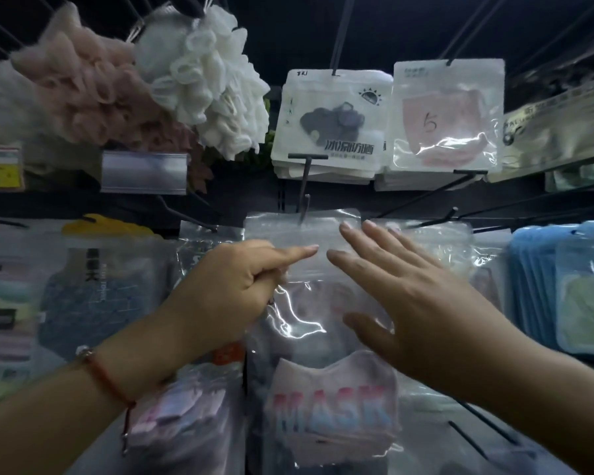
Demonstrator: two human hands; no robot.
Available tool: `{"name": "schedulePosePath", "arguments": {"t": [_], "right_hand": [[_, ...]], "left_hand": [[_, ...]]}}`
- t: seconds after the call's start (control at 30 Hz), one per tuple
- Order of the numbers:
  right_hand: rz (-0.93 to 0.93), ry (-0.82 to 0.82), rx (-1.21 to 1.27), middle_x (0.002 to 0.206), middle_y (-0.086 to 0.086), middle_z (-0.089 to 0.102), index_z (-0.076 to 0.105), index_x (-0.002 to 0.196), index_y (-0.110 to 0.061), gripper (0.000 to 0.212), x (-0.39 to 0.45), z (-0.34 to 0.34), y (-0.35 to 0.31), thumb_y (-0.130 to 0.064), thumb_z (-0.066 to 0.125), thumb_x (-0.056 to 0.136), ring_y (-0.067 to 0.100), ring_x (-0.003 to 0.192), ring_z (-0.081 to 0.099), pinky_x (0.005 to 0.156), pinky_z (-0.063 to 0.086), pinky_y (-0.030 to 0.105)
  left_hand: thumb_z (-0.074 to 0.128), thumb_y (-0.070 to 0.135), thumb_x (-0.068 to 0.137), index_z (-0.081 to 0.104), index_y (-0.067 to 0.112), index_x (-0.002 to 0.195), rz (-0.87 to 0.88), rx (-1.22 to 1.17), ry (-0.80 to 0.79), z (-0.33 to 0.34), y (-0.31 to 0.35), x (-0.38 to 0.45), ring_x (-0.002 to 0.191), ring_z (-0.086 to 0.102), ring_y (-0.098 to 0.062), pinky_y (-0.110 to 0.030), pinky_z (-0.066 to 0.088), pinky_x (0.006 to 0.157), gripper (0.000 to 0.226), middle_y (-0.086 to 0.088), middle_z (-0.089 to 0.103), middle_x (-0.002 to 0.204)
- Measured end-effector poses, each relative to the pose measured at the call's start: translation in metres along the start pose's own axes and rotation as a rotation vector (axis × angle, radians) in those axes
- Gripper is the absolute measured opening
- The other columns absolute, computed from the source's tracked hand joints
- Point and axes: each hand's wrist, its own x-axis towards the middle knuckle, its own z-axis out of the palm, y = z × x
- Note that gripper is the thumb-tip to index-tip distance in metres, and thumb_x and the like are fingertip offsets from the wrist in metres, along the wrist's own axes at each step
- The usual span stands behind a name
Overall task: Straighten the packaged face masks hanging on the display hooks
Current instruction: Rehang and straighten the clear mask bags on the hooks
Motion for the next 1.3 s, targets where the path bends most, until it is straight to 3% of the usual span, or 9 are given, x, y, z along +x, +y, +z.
{"name": "schedulePosePath", "arguments": {"t": [0.2, 0.33, 0.57, 0.73, 0.87, 0.97, 1.03, 1.13, 1.3], "right_hand": [[-0.012, -0.073, -0.053, 0.161, 0.006, 0.02, 0.026, 0.153, -0.023, 0.075, -0.004, 0.012, -0.001, -0.058, 0.04, 0.088, 0.026, 0.147, 0.019, 0.113, 0.01, 0.044], [0.0, -0.065, -0.035, 0.162, 0.006, 0.013, 0.018, 0.155, -0.023, 0.078, 0.006, 0.011, 0.003, -0.06, 0.036, 0.088, 0.025, 0.148, 0.013, 0.113, 0.003, 0.039], [-0.024, 0.01, 0.065, 0.159, -0.007, -0.023, -0.01, 0.153, -0.037, 0.078, 0.022, 0.001, 0.006, -0.065, 0.024, 0.088, 0.016, 0.146, -0.022, 0.106, -0.02, 0.025], [-0.054, -0.009, 0.116, 0.158, -0.009, -0.025, -0.008, 0.154, -0.037, 0.081, 0.03, 0.006, 0.003, -0.062, 0.038, 0.093, 0.013, 0.145, -0.025, 0.107, -0.022, 0.024], [-0.051, -0.07, 0.136, 0.158, -0.009, -0.026, -0.01, 0.154, -0.037, 0.079, 0.032, 0.015, -0.001, -0.06, 0.038, 0.096, 0.012, 0.143, -0.029, 0.106, -0.023, 0.021], [-0.018, -0.154, 0.152, 0.157, -0.009, -0.029, -0.015, 0.152, -0.038, 0.08, 0.031, 0.022, -0.004, -0.063, 0.033, 0.093, 0.012, 0.143, -0.03, 0.106, -0.023, 0.021], [0.004, -0.19, 0.168, 0.157, -0.01, -0.029, -0.014, 0.152, -0.039, 0.08, 0.03, 0.028, -0.004, -0.064, 0.033, 0.092, 0.011, 0.144, -0.029, 0.106, -0.022, 0.021], [0.084, -0.22, 0.226, 0.155, -0.015, -0.031, -0.013, 0.152, -0.043, 0.082, 0.018, 0.033, 0.001, -0.064, 0.04, 0.093, 0.005, 0.142, -0.029, 0.106, -0.021, 0.019], [0.236, -0.265, 0.24, 0.153, -0.021, -0.03, -0.012, 0.15, -0.047, 0.083, -0.018, 0.036, 0.016, -0.065, 0.042, 0.09, 0.002, 0.14, -0.03, 0.113, -0.015, 0.024]], "left_hand": [[0.053, 0.012, 0.092, 0.069, 0.034, 0.124, 0.063, 0.016, 0.072, -0.009, 0.004, 0.016, 0.078, 0.062, -0.008, -0.016, 0.047, 0.069, 0.042, 0.013, 0.064, 0.079], [0.052, 0.013, 0.094, 0.068, 0.032, 0.126, 0.08, 0.008, 0.127, -0.011, 0.006, 0.028, 0.076, 0.062, -0.013, -0.026, 0.051, 0.067, 0.04, 0.012, 0.062, 0.082], [0.053, 0.006, 0.098, 0.065, 0.034, 0.128, 0.064, 0.019, 0.19, -0.018, 0.003, 0.041, 0.071, 0.059, -0.012, -0.017, 0.045, 0.064, 0.043, 0.009, 0.059, 0.08], [0.054, 0.005, 0.099, 0.066, 0.034, 0.127, -0.011, 0.061, 0.209, -0.018, -0.002, 0.038, 0.068, 0.058, -0.013, -0.021, 0.047, 0.061, 0.042, 0.009, 0.059, 0.077], [0.052, 0.017, 0.101, 0.062, 0.047, 0.126, -0.14, 0.139, 0.12, -0.013, -0.003, 0.038, 0.068, 0.059, -0.011, -0.032, 0.052, 0.064, 0.041, 0.017, 0.058, 0.083], [0.048, 0.024, 0.102, 0.053, 0.047, 0.136, -0.138, 0.36, 0.068, -0.005, 0.001, 0.037, 0.086, 0.056, -0.009, -0.034, 0.052, 0.075, 0.042, 0.015, 0.056, 0.093], [0.047, 0.032, 0.101, 0.046, 0.044, 0.144, -0.154, 0.486, 0.03, 0.0, 0.0, 0.032, 0.112, 0.049, -0.016, -0.037, 0.047, 0.094, 0.044, 0.007, 0.054, 0.12], [0.044, 0.044, 0.099, 0.041, 0.036, 0.149, -0.178, 0.71, -0.015, 0.008, -0.003, 0.015, 0.142, 0.029, -0.031, -0.048, 0.028, 0.115, 0.05, -0.011, 0.031, 0.157], [0.04, 0.05, 0.089, 0.054, 0.025, 0.141, -0.119, 0.744, -0.008, 0.024, 0.021, -0.023, 0.136, 0.043, -0.038, -0.055, 0.033, 0.11, 0.06, -0.017, 0.049, 0.147]]}}
